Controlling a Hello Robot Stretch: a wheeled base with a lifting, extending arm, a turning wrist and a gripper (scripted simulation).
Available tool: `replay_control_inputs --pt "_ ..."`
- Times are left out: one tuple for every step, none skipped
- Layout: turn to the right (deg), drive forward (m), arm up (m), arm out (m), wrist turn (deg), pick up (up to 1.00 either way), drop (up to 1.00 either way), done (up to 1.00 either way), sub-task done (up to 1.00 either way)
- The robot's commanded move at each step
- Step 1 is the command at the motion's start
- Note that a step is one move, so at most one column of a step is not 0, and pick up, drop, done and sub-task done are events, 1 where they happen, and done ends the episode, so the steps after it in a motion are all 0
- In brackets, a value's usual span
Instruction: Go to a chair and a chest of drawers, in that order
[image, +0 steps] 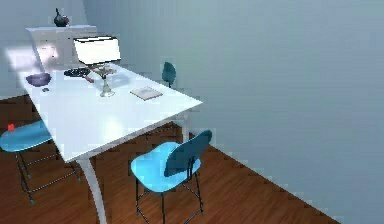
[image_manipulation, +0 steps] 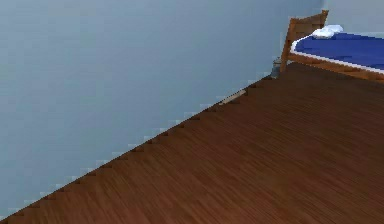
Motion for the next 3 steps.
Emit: replay_control_inputs --pt "-45.0 0.00 0.00 0.00 0.0 0.00 0.00 0.00 0.00" --pt "-27.0 0.00 0.00 0.00 0.0 0.00 0.00 0.00 0.00" --pt "0.0 1.00 0.00 0.00 0.0 0.00 0.00 0.00 0.00"
